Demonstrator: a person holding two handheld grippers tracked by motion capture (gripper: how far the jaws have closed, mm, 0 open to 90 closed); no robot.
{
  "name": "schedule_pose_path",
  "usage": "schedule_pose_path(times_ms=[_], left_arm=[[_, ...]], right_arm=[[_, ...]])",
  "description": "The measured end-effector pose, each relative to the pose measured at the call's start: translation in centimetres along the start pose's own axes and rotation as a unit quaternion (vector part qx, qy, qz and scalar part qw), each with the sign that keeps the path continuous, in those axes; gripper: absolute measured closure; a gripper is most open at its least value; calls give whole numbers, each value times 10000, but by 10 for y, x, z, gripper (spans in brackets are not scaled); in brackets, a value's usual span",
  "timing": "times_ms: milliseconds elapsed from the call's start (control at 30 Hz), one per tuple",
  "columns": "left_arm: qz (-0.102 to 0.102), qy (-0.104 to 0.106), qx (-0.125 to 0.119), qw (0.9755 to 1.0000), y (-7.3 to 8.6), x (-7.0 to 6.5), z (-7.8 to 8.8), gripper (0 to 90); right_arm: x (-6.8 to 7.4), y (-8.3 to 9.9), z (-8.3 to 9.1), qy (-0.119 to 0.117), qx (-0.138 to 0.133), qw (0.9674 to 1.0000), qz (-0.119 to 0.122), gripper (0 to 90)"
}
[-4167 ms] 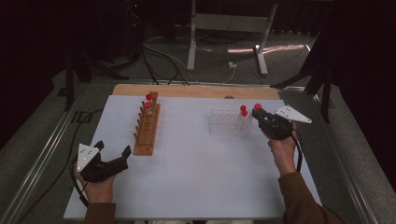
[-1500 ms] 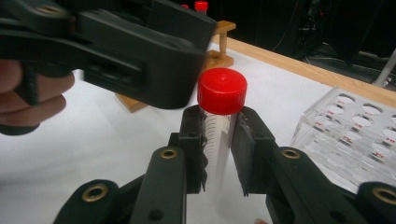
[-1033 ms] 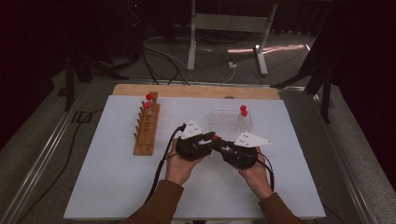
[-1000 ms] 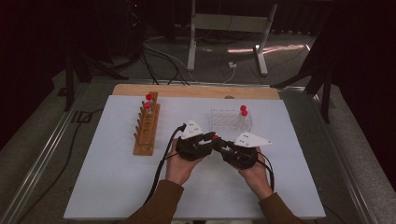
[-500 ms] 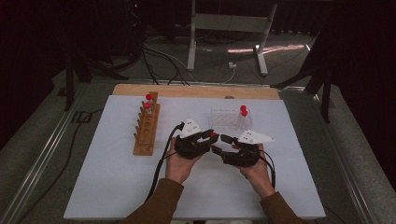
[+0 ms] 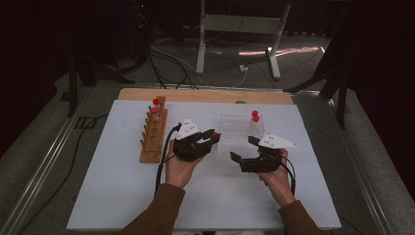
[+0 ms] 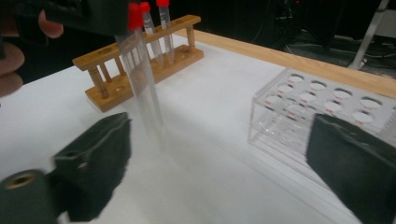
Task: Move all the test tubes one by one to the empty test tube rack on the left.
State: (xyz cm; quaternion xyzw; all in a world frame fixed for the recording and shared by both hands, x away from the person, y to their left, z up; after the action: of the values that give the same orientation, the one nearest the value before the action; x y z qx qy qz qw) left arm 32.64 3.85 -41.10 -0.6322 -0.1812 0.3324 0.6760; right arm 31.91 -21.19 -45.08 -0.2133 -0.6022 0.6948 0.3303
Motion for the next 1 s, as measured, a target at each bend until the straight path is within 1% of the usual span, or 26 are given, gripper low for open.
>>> schedule_pose_path(times_ms=[167,333,533,733,900,1000], left_arm=[[-8,-61,-44,10000,-3,6,6,708],[-11,-133,-128,9998,-8,13,12,708],[-113,-282,-144,9994,-15,23,20,708],[-231,-512,-172,9983,-24,39,35,707],[-308,-777,-209,9963,-34,56,51,707],[-326,-935,-284,9947,-40,65,60,707]], right_arm=[[-8,1,8,30,-20,9999,-152,15],[-15,2,17,165,-55,9997,-145,0],[-27,5,27,254,-113,9995,-171,0],[-33,5,33,339,-197,9989,-271,0],[-32,6,32,328,-180,9990,-234,0],[-32,5,32,321,-208,9990,-245,0]])
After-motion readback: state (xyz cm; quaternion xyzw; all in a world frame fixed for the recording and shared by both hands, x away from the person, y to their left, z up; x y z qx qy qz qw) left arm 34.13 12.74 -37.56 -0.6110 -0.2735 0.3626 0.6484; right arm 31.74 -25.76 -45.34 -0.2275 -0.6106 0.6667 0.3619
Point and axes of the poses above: each handheld gripper's, and its own axes: z roughly backward along the jaws, y roughly out of its underside, x roughly to its left, the point moved 1 cm from there along -z, roughly forward along the jaws, and after that the axes turned 13 degrees about -x, right-handed, at the moved point
